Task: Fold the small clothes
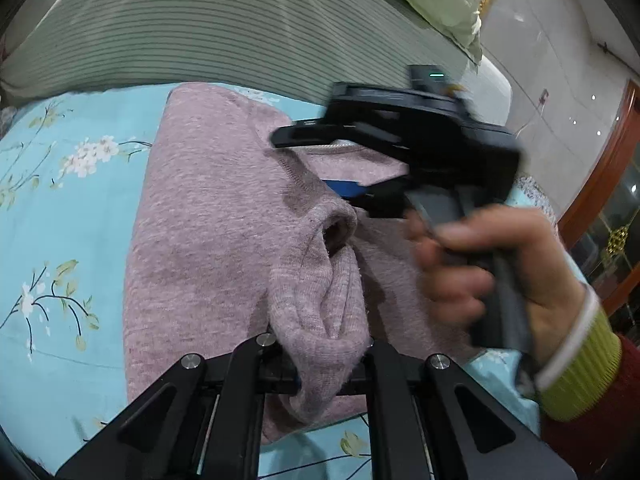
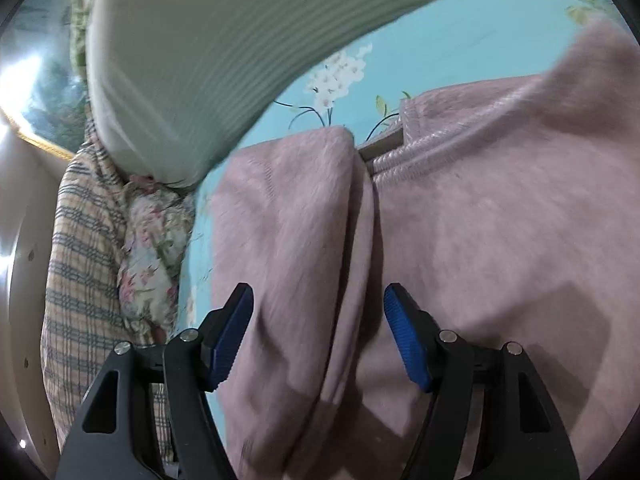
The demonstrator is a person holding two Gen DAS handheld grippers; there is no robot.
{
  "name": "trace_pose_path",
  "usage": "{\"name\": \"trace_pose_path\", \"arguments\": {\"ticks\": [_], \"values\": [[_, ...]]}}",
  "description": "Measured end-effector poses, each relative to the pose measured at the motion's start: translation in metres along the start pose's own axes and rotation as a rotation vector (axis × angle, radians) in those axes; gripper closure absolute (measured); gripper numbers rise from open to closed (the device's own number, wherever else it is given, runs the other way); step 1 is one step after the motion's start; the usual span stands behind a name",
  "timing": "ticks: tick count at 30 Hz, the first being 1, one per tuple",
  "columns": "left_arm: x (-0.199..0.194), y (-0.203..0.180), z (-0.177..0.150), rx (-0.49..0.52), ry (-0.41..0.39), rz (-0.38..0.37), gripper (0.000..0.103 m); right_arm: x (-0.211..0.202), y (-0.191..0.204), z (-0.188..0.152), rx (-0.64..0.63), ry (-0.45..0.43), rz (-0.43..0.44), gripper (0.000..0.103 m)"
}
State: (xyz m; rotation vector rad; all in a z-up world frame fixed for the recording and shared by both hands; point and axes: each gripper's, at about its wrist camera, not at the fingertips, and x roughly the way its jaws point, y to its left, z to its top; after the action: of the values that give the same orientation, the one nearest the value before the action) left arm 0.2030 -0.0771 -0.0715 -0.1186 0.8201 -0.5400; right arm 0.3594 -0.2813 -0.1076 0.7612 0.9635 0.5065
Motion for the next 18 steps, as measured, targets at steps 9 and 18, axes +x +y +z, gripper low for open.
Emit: {"name": "trace_pose_path", "arguments": {"ticks": [9, 18], "values": [[-0.021, -0.014, 0.011, 0.016, -0.027, -0.045, 0.096, -0.061, 0.036, 0.010, -0.145, -0.162, 0.029, 0.089], [0.015, -0.083, 0.003, 0.081, 0.055, -0.150, 0.095, -0.134, -0.028, -0.012, -0.122, -0.231, -0.207, 0.089]]}}
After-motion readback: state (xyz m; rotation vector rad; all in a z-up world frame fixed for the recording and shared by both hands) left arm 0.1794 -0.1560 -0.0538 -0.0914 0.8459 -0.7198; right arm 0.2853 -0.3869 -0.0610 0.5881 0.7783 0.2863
